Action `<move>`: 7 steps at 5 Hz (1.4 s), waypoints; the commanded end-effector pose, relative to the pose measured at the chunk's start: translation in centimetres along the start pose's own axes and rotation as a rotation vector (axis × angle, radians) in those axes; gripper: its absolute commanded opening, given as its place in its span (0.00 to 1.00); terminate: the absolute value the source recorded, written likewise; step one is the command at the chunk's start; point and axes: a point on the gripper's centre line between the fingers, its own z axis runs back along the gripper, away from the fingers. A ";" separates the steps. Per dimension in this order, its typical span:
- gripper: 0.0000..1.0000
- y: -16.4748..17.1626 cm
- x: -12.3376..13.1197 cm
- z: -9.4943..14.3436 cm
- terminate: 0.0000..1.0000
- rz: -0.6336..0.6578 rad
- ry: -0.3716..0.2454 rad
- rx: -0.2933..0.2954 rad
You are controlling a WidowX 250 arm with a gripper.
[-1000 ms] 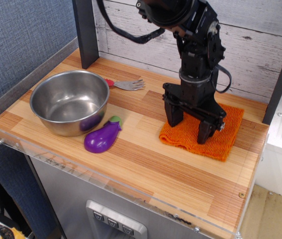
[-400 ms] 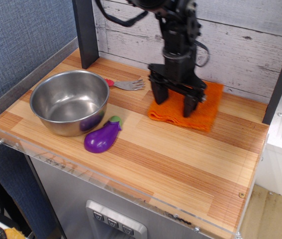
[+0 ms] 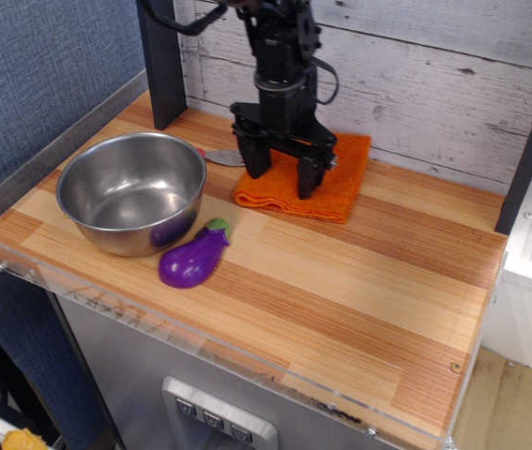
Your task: Place the napkin above and to the right of the pot.
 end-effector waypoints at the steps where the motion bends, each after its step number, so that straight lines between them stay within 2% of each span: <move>1: 1.00 0.2 -0.3 2.4 0.00 0.012 -0.050 0.014; 3: 1.00 -0.8 0.1 5.0 0.00 0.005 -0.083 -0.006; 4: 1.00 -0.7 0.4 7.5 0.00 0.039 -0.112 -0.031; 6: 1.00 -0.6 -0.5 12.8 0.00 0.075 -0.189 -0.044; 7: 1.00 -0.6 -1.5 14.8 0.00 0.075 -0.182 -0.102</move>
